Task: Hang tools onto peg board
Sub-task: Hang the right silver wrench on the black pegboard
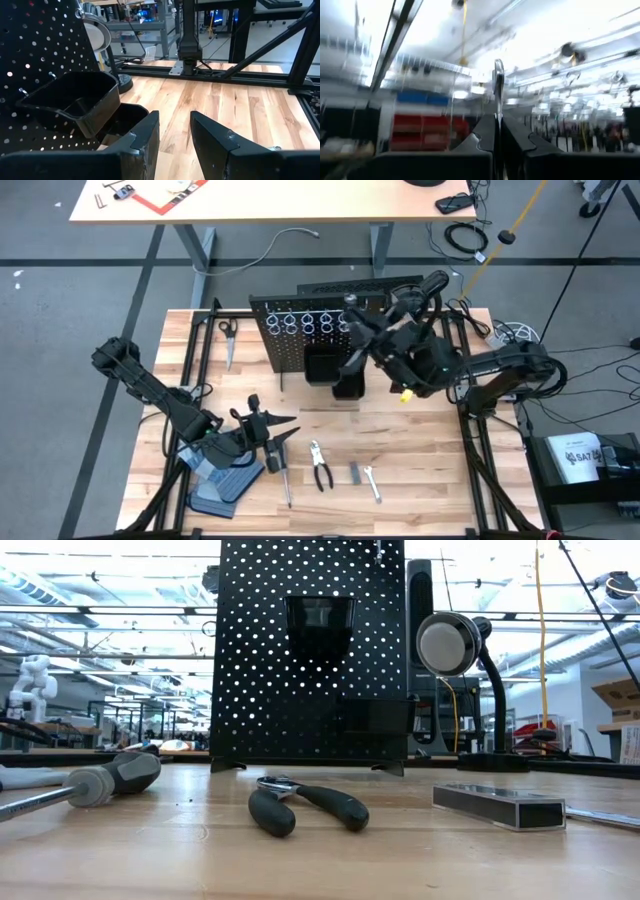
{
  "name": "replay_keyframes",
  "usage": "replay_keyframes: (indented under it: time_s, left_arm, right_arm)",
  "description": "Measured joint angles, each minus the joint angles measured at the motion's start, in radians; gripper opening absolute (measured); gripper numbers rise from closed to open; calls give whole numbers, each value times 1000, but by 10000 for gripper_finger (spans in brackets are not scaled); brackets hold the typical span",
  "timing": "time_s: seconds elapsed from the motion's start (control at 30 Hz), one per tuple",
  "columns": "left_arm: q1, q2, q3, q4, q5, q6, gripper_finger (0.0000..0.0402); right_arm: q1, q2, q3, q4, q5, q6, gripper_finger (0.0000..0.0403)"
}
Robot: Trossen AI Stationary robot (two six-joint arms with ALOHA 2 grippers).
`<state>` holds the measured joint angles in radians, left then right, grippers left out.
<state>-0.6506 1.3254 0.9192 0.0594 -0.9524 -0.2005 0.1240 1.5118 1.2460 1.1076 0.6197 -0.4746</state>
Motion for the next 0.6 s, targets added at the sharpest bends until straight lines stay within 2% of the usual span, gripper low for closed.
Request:
replay_keyframes:
  time_s: [0.1,0.23,0.4,0.6]
  left_arm:
    - [0,0,0,16,0,5,121]
    - [8,0,0,10,-1,6,121]
    - [10,0,0,9,-3,5,121]
    - [17,0,0,7,-3,5,121]
  right_arm:
    - [-19,-25,-90,130,2,25,4]
    - [-39,-28,-156,162,6,70,4]
    - [-41,-9,-158,183,-48,84,4]
    - [-59,-7,-158,181,-60,59,4]
